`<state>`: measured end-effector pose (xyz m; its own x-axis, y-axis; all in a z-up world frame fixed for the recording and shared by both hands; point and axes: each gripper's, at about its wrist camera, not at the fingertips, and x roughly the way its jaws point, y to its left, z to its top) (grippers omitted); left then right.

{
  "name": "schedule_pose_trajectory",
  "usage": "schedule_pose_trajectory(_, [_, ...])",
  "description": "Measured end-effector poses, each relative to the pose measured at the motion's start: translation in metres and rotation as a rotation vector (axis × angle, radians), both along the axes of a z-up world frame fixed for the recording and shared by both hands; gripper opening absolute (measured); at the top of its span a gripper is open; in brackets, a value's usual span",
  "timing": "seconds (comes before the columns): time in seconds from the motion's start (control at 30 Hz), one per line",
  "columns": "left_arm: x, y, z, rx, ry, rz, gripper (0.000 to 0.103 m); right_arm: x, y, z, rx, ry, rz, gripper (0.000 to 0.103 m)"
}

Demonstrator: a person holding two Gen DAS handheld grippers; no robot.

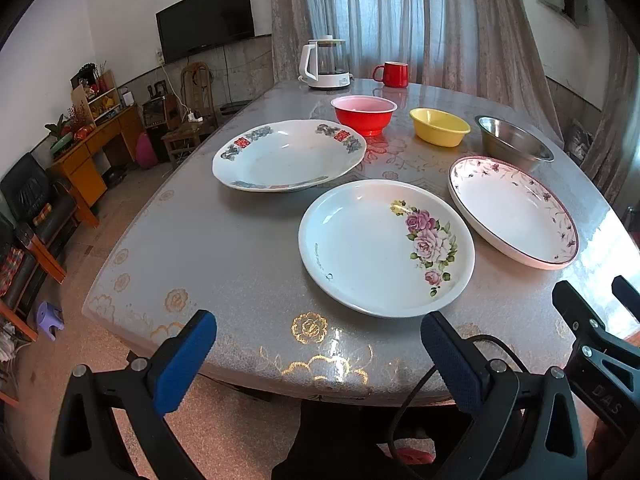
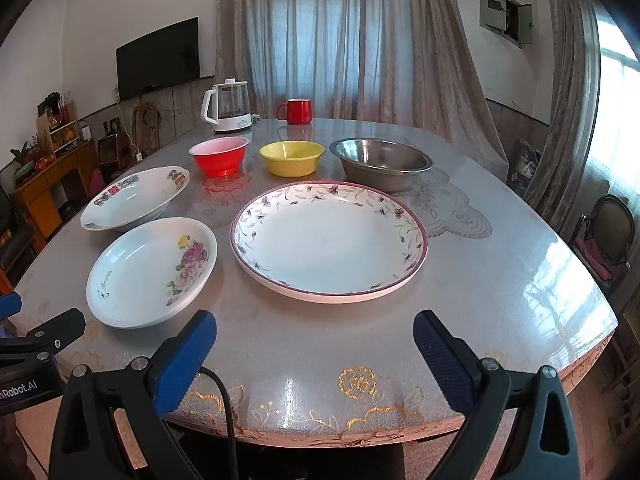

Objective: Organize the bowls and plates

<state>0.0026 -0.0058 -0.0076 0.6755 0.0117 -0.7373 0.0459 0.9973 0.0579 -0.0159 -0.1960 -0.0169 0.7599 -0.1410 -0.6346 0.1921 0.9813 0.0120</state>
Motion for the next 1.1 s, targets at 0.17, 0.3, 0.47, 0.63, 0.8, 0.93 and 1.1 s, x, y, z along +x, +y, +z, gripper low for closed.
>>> schedule_pose_trajectory(0.17, [-0.0001, 0.0003, -0.0006, 0.002, 0.001, 0.001, 0.103, 0.0005, -0.0009, -0.0026, 0.008, 0.007, -0.004, 0.100])
schedule_pose_trajectory(0.3, [0.0001, 0.0006, -0.0013, 0.004, 0.001, 0.001, 0.103, 0.0003, -0.0013, -0.0037, 0.009, 0.010, -0.004, 0.100])
schedule_pose_trajectory(0.47, [-0.0005, 0.0005, -0.0018, 0.005, 0.000, 0.003, 0.103, 0.0020, -0.0012, -0.0057, 0.013, 0.021, -0.001, 0.100])
schedule_pose_trajectory(0.63, [-0.0005, 0.0006, -0.0019, 0.005, 0.000, 0.003, 0.103, 0.0029, -0.0007, -0.0065, 0.014, 0.021, 0.001, 0.100])
schedule_pose_trajectory(0.8, [-0.0002, 0.0025, -0.0022, 0.006, 0.002, 0.005, 0.103, 0.0036, -0.0005, -0.0063, 0.014, 0.024, 0.001, 0.100])
schedule_pose_trajectory(0.93, [-0.0003, 0.0025, -0.0022, 0.006, 0.003, 0.004, 0.103, 0.0036, -0.0005, -0.0067, 0.013, 0.026, 0.000, 0.100])
schedule_pose_trajectory(1.1, [0.0000, 0.0043, -0.0030, 0.006, 0.007, 0.004, 0.103, 0.0040, -0.0001, -0.0075, 0.013, 0.031, 0.001, 0.100])
